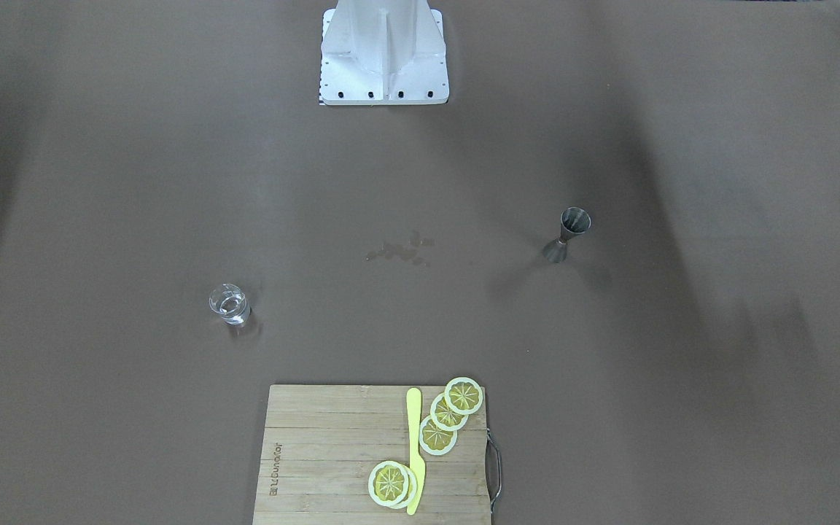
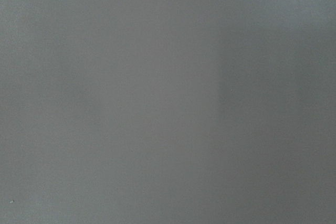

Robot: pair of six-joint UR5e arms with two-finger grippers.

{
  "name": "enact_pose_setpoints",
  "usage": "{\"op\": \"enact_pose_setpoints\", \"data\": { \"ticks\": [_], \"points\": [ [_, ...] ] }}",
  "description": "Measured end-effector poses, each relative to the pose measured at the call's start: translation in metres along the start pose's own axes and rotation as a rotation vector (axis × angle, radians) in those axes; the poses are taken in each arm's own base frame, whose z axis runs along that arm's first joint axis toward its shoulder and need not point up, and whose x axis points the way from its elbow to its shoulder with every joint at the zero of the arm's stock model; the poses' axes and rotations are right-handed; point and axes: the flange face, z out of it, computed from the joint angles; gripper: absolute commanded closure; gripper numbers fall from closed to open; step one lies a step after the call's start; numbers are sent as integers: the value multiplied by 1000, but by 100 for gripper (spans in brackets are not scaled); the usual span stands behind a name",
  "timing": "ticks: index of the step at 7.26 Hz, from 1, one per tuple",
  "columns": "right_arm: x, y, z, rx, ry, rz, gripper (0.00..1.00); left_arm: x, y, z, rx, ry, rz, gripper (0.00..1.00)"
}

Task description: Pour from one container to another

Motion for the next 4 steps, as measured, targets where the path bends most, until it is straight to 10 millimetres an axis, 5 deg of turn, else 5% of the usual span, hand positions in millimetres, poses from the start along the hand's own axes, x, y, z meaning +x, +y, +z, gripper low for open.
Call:
{"op": "enact_pose_setpoints", "data": {
  "ticks": [2,4],
  "points": [
    [-9,-44,1,5,-12,-28,0,10,-4,-9,27,2,25,1],
    [-53,-90,-1,29,-6,-131,0,67,-7,-11,41,-31,125,1]
  ]
}}
